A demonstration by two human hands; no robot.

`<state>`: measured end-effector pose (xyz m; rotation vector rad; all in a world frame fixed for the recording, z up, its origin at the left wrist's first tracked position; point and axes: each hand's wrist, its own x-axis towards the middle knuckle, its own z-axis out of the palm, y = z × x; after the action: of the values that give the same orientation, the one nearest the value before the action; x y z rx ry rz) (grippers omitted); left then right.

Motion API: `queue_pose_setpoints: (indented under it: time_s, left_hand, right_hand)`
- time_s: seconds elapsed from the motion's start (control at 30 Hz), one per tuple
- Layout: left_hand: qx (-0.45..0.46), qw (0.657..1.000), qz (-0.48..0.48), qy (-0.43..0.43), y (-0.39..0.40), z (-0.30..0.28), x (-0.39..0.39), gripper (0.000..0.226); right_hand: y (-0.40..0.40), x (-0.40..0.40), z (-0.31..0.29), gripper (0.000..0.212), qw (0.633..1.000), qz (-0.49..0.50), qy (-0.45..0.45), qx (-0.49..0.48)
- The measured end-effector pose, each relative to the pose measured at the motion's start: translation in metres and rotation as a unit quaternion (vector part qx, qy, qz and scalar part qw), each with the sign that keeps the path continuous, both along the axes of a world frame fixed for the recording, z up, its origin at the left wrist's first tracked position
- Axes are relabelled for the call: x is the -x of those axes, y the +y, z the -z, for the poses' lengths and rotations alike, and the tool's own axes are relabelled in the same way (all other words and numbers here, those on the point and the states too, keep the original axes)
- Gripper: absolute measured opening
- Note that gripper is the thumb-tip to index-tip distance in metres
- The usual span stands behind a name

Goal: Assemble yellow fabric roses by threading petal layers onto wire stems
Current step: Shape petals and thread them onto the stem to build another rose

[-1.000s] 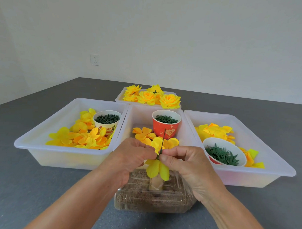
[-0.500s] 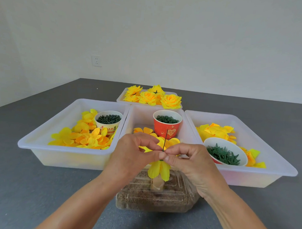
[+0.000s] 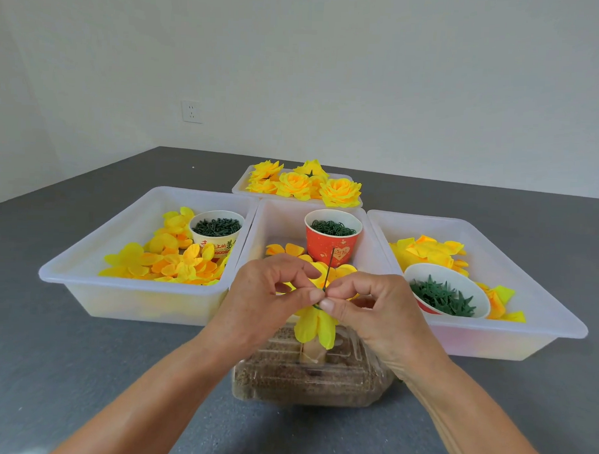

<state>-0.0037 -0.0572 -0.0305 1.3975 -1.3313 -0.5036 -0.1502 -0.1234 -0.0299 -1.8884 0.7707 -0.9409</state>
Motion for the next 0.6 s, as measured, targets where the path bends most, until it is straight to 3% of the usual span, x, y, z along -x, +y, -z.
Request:
queue_pose_setpoints:
  time_s: [0.2,0.37,0.47,0.6]
  left_hand:
    - [0.0,1.0,0.008,0.008,0.0,0.006,-0.003,0.012]
    - [0.01,0.999,0.006,0.034,-0.001,0.01,-0.004,0.018]
    - [0.037,0.999,-0.013,0.032,-0.001,0.015,-0.001,0.007]
    - [0.072,0.997,-0.014,0.036,-0.003,0.02,0.003,0.009]
  right_hand:
    - [0.002,0.001,-0.002,0.024,0.998,0.004,0.036,0.051]
    - [-0.001,0.002,-0.004,0.022,1.0,-0.015,0.013,-0.016]
    - [-0.007,0.006,-0.005,0.021,0.997,-0.039,-0.01,-0.067]
    - [-0.025,0.007,-0.009,0.016,0.998,0.013,-0.021,-0.062]
